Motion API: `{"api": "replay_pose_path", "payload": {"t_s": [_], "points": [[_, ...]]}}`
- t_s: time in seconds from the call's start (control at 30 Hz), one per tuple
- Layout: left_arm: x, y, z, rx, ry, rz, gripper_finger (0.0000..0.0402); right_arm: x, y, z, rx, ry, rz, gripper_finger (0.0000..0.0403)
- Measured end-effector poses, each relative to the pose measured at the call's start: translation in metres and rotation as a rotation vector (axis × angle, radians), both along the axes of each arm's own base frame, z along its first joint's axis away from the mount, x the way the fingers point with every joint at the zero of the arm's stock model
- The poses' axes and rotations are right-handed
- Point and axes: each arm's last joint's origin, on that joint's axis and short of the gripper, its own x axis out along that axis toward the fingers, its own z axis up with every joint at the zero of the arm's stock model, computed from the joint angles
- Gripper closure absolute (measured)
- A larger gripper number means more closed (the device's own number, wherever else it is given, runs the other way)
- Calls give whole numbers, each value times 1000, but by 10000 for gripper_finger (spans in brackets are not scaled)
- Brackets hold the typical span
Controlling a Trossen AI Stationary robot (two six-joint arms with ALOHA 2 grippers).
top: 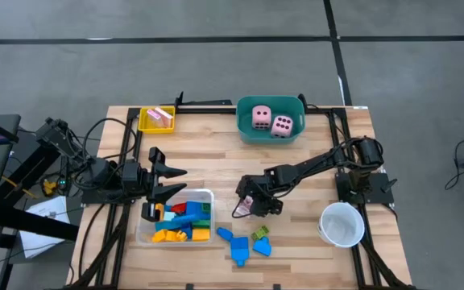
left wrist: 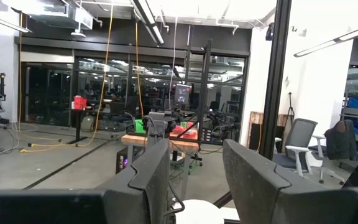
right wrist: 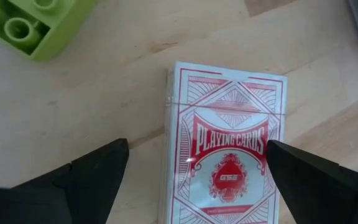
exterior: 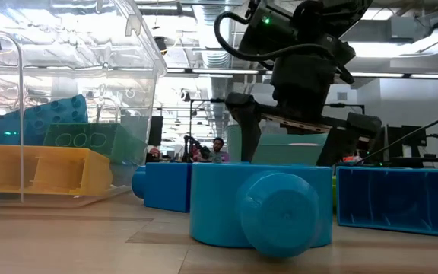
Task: Pick & Place Toys
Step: Put the red playing card into the yellow bin
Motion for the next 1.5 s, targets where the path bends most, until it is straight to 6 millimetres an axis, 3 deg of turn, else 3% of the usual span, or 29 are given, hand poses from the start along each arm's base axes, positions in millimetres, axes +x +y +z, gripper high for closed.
{"api": "replay_pose_path", "payload": {"t_s": [0.4,0.77,1.1,1.5], "points": [[0,0,0,0,0,0,257,12,-9,14,91,4,-21,28],[0,0,0,-7,-2,-2,257,39,-14,5,137,198,-55,28],[0,0,0,-18,-2,-6,257,48,-13,16,144,163,-60,28],[0,0,0,-18,-1,-6,257,48,-13,-2,138,223,-67,28]]}}
